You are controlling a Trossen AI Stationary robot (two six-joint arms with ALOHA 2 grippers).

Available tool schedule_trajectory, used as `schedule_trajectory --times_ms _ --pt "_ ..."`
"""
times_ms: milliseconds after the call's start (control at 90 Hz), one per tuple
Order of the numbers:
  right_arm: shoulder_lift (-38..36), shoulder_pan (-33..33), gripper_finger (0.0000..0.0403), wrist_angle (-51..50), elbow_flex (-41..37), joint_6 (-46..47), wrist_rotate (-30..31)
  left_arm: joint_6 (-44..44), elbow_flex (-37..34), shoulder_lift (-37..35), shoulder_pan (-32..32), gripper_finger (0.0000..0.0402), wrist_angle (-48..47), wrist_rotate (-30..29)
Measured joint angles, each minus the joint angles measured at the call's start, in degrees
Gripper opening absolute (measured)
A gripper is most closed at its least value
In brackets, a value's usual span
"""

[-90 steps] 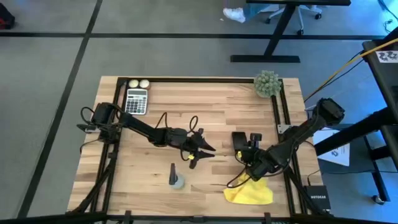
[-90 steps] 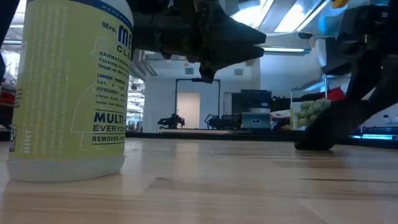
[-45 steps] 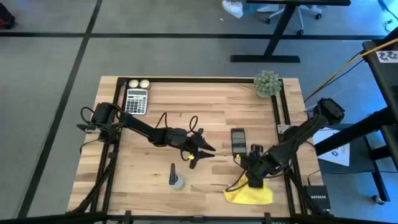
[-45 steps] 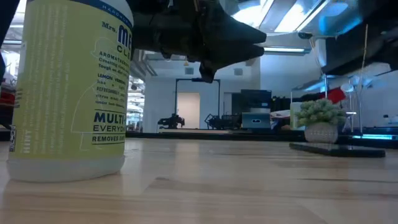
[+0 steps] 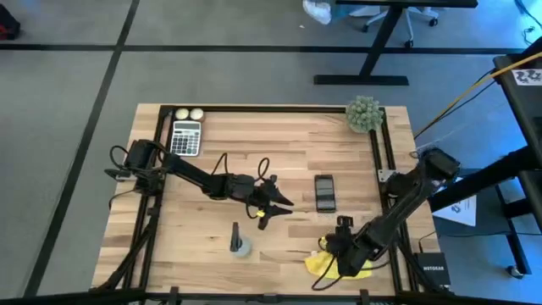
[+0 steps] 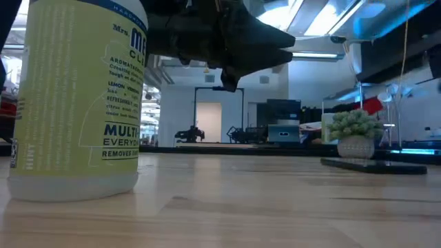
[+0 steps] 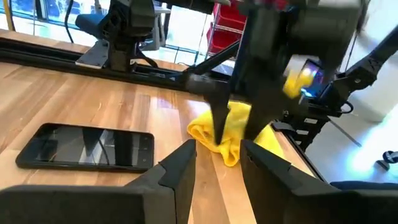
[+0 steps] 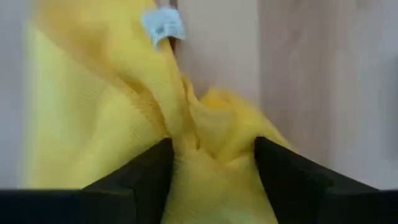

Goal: Apply microfiber cloth
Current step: Wipe the black cellphone with the yellow microfiber cloth

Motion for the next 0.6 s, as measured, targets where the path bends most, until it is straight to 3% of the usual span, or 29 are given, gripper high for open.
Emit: schedule_trajectory --times_ms 189,244,467,600 --pt "0.64 -2.54 0.0022 -0.58 -0.01 -0.26 -3.34 -0.01 0.0 0.0 0.05 0.0107 -0.06 -0.02" --pt "-1.8 -3.56 0.0019 -4.33 0.0 -0.11 -0.44 -0.09 0.0 0.0 0.09 0.0107 -0.03 -0.02" --pt "-18.0 -9.68 0.0006 -26.41 -0.17 5.32 21.06 -0.28 0.0 0.0 0.09 0.0107 -0.06 -0.25" --pt "-25.1 -14.74 0.0005 -24.86 -3.37 6.41 26.36 -0.3 0.0 0.0 0.09 0.0107 -0.27 -0.73"
